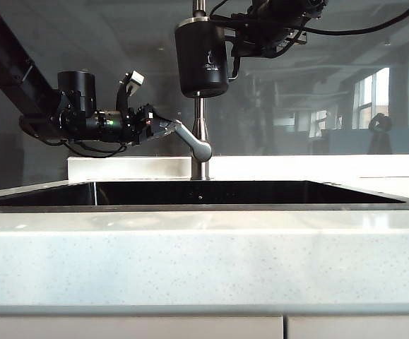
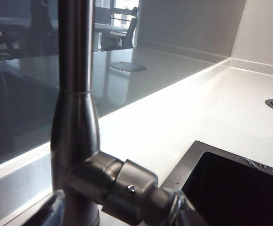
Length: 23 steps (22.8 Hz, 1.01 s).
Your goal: Pick up the mug next to the sink, go to the faucet to get some water, pour the water into the sink, and finally put the mug back to its place.
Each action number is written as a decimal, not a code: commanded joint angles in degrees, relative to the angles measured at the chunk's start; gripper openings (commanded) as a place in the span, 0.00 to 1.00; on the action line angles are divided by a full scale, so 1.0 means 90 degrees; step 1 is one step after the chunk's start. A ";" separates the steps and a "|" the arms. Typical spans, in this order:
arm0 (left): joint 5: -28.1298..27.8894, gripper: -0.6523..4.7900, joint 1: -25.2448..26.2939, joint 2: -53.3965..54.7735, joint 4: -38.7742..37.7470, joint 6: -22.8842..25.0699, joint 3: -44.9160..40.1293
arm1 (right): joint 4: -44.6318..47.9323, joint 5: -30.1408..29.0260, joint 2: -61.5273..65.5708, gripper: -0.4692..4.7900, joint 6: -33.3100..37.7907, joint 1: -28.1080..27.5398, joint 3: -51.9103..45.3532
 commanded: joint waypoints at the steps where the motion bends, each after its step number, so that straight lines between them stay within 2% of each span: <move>1: -0.0163 0.66 -0.0010 -0.0044 0.0049 0.0019 0.0015 | 0.0311 0.0007 -0.0114 0.09 0.0046 0.0010 0.0070; 8: -0.0236 0.66 -0.0010 -0.0044 0.0051 0.0022 0.0017 | 0.0311 0.0007 -0.0114 0.09 0.0046 0.0010 0.0070; 16: -0.0916 0.66 -0.0010 -0.0044 0.0049 0.0121 0.0017 | 0.0311 0.0005 -0.0114 0.09 0.0046 0.0010 0.0070; 18: -0.1309 0.66 -0.0012 -0.0044 0.0051 0.0299 0.0017 | 0.0311 0.0007 -0.0117 0.09 0.0046 0.0010 0.0070; 23: -0.2344 0.66 -0.0012 -0.0044 0.0049 0.0328 0.0017 | 0.0313 0.0005 -0.0117 0.09 0.0046 0.0010 0.0070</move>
